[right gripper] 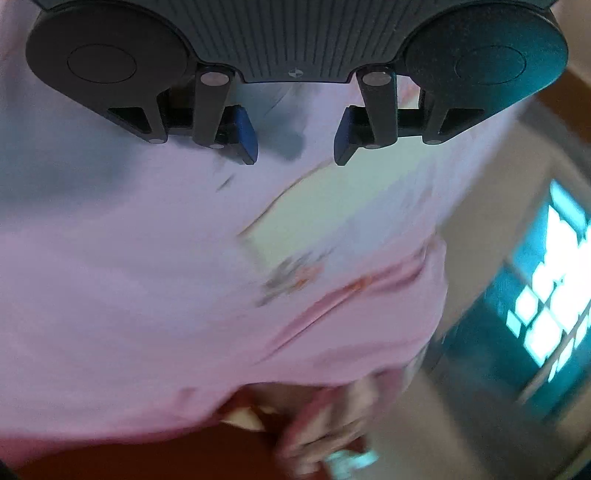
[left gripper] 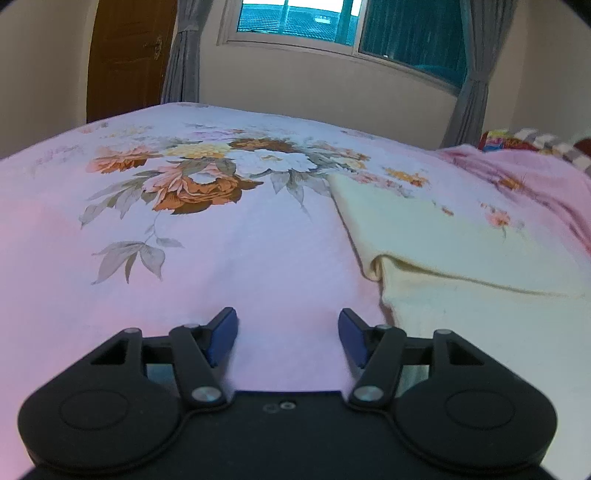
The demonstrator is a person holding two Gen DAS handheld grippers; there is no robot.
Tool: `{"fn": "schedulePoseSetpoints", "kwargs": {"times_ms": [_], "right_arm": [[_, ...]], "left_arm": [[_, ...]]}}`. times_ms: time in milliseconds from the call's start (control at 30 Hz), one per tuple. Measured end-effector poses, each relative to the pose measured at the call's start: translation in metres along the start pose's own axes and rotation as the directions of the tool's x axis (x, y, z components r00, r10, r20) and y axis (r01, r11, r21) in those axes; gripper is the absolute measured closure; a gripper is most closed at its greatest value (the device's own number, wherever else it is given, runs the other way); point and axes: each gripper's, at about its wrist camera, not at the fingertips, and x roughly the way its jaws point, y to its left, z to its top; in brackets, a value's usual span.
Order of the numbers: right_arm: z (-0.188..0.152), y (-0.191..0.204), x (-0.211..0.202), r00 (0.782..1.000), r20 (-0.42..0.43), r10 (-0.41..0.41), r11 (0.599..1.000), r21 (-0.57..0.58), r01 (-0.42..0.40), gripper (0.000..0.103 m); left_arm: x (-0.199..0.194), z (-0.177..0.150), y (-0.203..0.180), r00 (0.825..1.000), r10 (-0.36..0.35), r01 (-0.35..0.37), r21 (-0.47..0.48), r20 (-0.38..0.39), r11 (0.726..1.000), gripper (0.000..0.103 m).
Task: Fold small clothes
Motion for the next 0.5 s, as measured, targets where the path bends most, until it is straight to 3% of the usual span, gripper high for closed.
{"fn": "schedulePoseSetpoints", "kwargs": {"times_ms": [200, 333, 367, 400, 500], "right_arm": [[0.035, -0.021, 0.043, 1.000, -0.004, 0.019, 0.989, 0.145, -0.018, 0.057], [0.051, -0.008, 0.067, 0.998, -0.059, 0.020, 0.997, 0.079, -0.015, 0.058], [0.053, -0.001, 0.074, 0.997, -0.076, 0.028, 0.999, 0.030, -0.026, 0.071], [0.051, 0.006, 0.076, 0.995, -0.097, 0.035, 0.999, -0.014, -0.037, 0.099], [0.046, 0.014, 0.056, 0.999, -0.022, 0.036, 0.995, -0.096, -0.038, 0.100]], "left_arm": [[0.000, -0.001, -0.002, 1.000, 0.010, -0.010, 0.012, 0.001, 1.000, 0.041], [0.001, -0.001, -0.003, 1.000, 0.013, -0.013, 0.014, 0.001, 1.000, 0.040], [0.001, -0.001, -0.004, 1.000, 0.015, -0.015, 0.016, 0.001, 1.000, 0.040], [0.001, -0.001, -0.004, 1.000, 0.017, -0.017, 0.018, 0.002, 1.000, 0.040], [-0.008, 0.004, -0.004, 0.998, 0.052, -0.053, 0.015, 0.028, 0.998, 0.041]]}}
